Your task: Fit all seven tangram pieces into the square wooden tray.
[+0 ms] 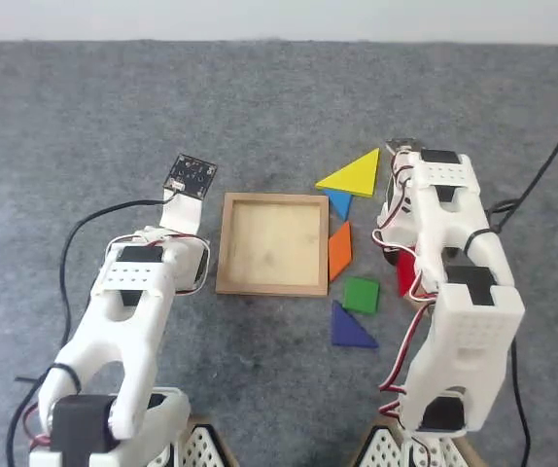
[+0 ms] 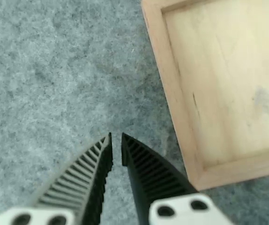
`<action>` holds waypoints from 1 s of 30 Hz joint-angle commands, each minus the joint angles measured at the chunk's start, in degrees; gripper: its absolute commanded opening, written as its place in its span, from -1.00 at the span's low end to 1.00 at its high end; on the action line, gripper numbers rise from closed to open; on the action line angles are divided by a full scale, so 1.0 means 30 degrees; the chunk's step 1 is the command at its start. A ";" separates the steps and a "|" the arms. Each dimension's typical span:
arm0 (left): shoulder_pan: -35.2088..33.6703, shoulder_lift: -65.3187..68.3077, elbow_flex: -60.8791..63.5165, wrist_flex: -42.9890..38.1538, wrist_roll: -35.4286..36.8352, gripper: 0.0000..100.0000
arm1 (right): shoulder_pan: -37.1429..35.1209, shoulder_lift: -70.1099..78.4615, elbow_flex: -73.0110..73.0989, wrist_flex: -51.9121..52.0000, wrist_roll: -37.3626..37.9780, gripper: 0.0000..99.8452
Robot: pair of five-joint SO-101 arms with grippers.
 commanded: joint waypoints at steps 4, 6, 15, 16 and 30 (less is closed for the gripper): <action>-0.0029 -0.0908 -0.0571 0.0176 -0.0205 -0.92 | 0.0454 -0.0132 0.0059 0.0278 -0.0527 -0.41; -0.0029 -0.0908 -0.0571 0.0176 -0.0205 -0.92 | 0.0454 -0.0132 0.0059 0.0278 -0.0352 -0.41; -0.0029 -0.0908 -0.0542 0.0176 -0.0234 -0.92 | 0.0425 -0.0132 0.0059 0.0278 -0.0029 -0.41; -0.0029 -0.0908 -0.0542 0.0176 -0.0234 -0.92 | 0.0425 -0.0132 0.0059 0.0278 -0.0029 -0.41; -0.0029 -0.0908 -0.0542 0.0176 -0.0234 -0.92 | 0.0308 -0.2212 -0.0029 0.0923 -0.0147 -0.41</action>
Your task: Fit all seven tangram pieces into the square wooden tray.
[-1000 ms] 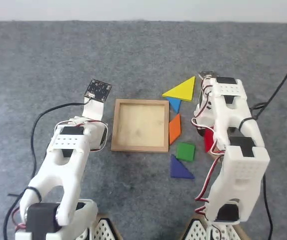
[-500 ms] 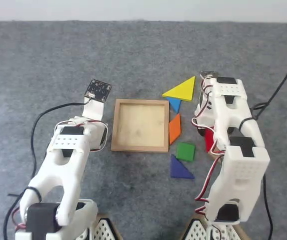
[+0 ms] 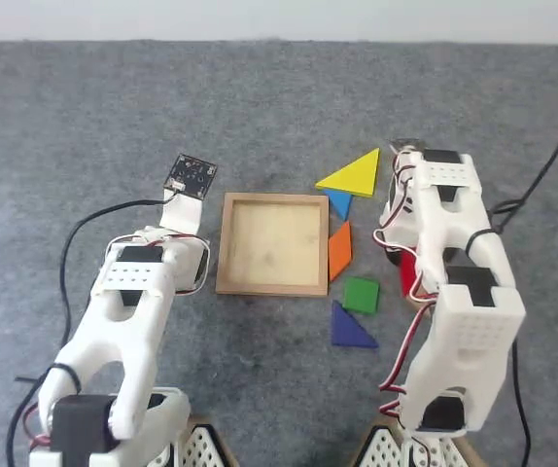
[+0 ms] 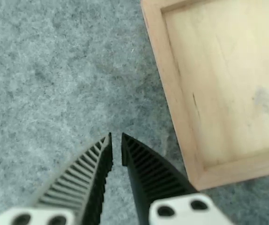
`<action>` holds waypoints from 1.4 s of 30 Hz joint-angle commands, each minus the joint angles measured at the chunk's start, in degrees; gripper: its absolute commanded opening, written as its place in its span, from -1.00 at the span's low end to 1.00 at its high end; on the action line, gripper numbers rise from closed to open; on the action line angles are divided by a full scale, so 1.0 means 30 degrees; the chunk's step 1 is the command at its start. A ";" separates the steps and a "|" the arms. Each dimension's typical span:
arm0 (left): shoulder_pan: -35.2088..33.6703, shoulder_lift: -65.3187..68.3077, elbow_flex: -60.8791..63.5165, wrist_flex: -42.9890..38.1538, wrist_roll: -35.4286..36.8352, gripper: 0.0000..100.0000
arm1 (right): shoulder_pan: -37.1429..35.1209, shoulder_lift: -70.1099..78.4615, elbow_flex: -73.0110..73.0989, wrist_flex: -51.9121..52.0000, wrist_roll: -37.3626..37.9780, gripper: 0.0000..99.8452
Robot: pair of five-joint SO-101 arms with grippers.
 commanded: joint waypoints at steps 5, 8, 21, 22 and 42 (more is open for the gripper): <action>-0.0029 -0.0908 -0.0542 0.0176 -0.0176 -0.92 | 0.0249 -0.2476 -0.0117 0.0689 -0.0234 -0.41; -0.0029 -0.0908 -0.0542 0.0176 -0.0176 -0.92 | -0.0015 -0.2857 -0.0147 0.0923 -0.0293 -0.41; -0.0029 -0.0908 -0.0513 0.0147 -0.0176 -0.92 | -0.0689 -0.9919 0.6183 -0.1011 0.2901 -0.40; -0.0029 -0.0908 -0.0571 0.0147 -0.0176 -0.92 | -0.0571 -1.1883 0.7385 -0.1392 0.2989 -0.40; -0.0029 -0.0908 -0.0542 0.0147 -0.0176 -0.92 | -0.0103 -1.4227 1.5121 -1.0154 0.2637 -0.40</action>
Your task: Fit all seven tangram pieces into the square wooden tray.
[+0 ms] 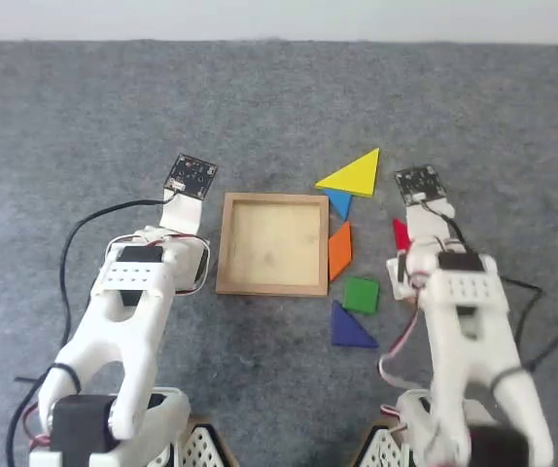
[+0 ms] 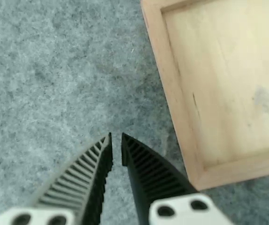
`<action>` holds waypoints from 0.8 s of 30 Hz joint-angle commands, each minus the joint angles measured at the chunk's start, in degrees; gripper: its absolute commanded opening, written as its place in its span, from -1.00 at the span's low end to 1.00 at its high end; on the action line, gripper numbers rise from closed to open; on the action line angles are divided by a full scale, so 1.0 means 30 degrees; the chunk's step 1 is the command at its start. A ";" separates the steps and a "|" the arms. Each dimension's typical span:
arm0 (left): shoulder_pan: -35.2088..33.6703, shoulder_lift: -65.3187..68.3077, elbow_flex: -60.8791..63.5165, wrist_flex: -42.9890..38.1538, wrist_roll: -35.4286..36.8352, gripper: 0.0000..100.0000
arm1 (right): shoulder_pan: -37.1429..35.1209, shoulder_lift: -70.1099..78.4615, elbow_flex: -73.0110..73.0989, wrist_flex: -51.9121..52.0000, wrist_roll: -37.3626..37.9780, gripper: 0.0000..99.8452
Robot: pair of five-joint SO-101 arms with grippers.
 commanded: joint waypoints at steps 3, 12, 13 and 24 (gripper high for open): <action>-0.0029 -0.0908 -0.0454 0.0176 -0.0205 -0.92 | 0.0366 0.5055 -0.4571 0.0220 0.0059 -0.40; -0.0879 -0.0762 -0.0571 0.1670 -0.0234 -0.92 | 0.0132 0.6051 -0.5597 0.0425 -0.0498 -0.40; -0.0938 -0.0733 -0.0484 0.1729 -0.0264 -0.92 | 0.0073 0.6051 -0.5626 0.0425 -0.0791 -0.40; -0.2403 -0.0908 0.0366 0.2813 -0.3458 -0.92 | -0.0777 0.6256 -0.6418 0.1392 -0.2198 -0.40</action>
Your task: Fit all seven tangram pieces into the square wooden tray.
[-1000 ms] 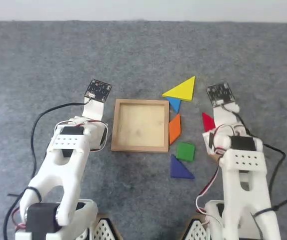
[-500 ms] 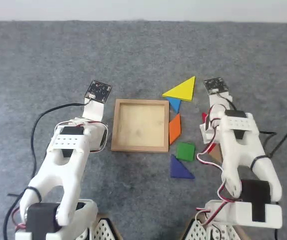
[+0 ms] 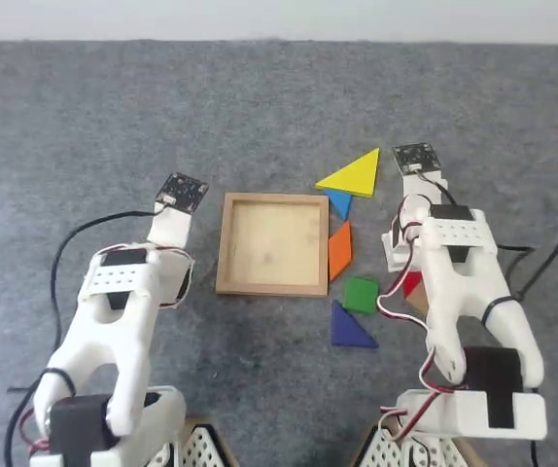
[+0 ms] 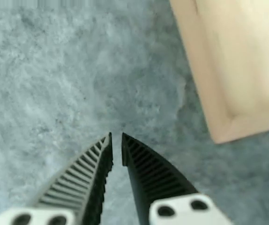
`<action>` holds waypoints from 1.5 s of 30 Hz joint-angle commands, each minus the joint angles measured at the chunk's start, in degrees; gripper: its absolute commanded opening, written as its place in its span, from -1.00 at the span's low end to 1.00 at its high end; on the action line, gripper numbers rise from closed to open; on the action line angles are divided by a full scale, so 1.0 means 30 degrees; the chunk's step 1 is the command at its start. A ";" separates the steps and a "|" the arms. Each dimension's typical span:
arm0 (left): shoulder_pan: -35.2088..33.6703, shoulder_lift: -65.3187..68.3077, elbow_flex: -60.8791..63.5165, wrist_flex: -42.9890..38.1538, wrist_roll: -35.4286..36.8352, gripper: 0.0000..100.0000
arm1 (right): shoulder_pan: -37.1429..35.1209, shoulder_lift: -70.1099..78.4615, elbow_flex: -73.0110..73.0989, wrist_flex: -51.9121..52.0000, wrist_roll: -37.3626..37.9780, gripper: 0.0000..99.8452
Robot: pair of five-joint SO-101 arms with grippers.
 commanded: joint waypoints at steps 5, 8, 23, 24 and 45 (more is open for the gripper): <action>-0.0352 -0.0908 -0.0161 0.0322 -0.0733 -0.92 | -0.1011 -0.0103 -0.1084 0.0044 -0.0674 -0.40; -0.0352 -0.0908 -0.0132 0.0322 -0.1231 -0.92 | -0.0542 -0.0073 -0.1084 -0.0454 -0.0527 -0.40; -0.0352 -0.0908 -0.0015 0.0322 -0.1319 -0.92 | -0.0015 0.4469 -0.4542 0.0220 0.0205 -0.30; -0.0352 -0.0908 -0.0015 0.0322 -0.1319 -0.92 | -0.0015 0.4498 -0.4571 0.0249 0.0205 -0.30; -0.0352 -0.0908 0.0044 0.0322 -0.1319 -0.92 | 0.0689 0.4586 -0.4630 0.1363 0.1875 -0.30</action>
